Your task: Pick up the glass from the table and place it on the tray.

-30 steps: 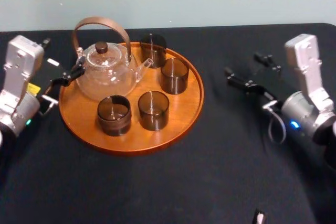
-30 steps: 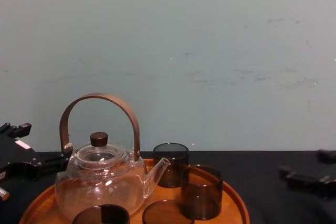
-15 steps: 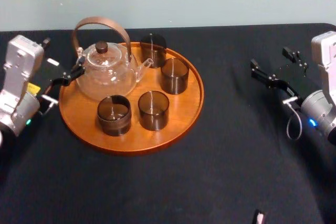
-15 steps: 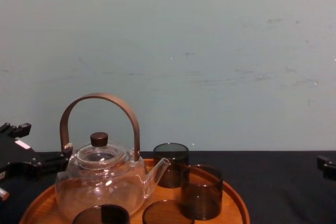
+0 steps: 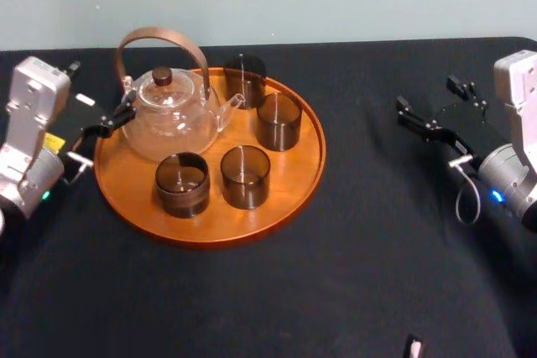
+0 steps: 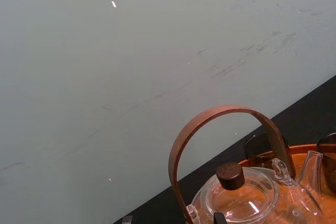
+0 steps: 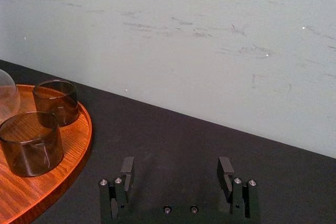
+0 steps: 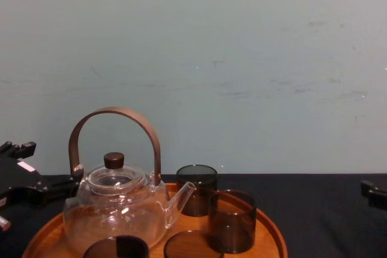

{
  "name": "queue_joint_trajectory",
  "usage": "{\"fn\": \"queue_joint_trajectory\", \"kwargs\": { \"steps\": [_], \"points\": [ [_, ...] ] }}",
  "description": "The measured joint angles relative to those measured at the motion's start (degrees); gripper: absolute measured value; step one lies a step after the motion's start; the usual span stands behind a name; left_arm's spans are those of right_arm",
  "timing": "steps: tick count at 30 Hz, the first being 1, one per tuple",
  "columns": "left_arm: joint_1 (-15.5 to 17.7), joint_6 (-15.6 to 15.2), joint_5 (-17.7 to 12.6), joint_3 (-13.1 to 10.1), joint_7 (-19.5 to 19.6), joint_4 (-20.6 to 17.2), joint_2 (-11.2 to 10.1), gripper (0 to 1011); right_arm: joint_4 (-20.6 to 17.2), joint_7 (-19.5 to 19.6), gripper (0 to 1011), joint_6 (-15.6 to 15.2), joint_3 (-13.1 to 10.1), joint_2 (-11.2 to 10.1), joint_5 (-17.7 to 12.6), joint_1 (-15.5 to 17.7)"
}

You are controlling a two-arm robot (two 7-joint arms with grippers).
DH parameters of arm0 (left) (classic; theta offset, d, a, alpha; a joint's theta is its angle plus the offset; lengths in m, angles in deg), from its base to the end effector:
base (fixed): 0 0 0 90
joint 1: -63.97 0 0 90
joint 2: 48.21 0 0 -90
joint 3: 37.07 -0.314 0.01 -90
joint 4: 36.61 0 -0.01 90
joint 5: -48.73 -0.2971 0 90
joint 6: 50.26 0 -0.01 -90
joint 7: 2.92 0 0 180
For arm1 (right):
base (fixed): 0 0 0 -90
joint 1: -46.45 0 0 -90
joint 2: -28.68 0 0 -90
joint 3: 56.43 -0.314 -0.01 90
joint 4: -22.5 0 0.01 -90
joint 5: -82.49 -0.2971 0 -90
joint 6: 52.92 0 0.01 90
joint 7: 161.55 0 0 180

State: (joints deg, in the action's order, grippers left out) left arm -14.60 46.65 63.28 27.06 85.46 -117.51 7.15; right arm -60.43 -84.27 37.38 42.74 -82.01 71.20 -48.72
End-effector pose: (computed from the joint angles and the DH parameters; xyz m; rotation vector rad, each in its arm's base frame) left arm 0.3509 0.0993 -0.3194 0.3044 -0.2849 1.2478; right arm 0.3404 -0.0810 -0.3267 -0.1932 -0.0624 -1.2322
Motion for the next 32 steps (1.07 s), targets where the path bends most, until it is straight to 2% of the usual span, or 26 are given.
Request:
{"fn": "queue_joint_trajectory", "kwargs": {
  "steps": [32],
  "points": [
    [0.0,0.0,0.0,0.0,0.0,0.0,0.0,1001,0.1,-0.2,1003,0.1,0.2,0.0,-0.1,-0.1]
  ]
}}
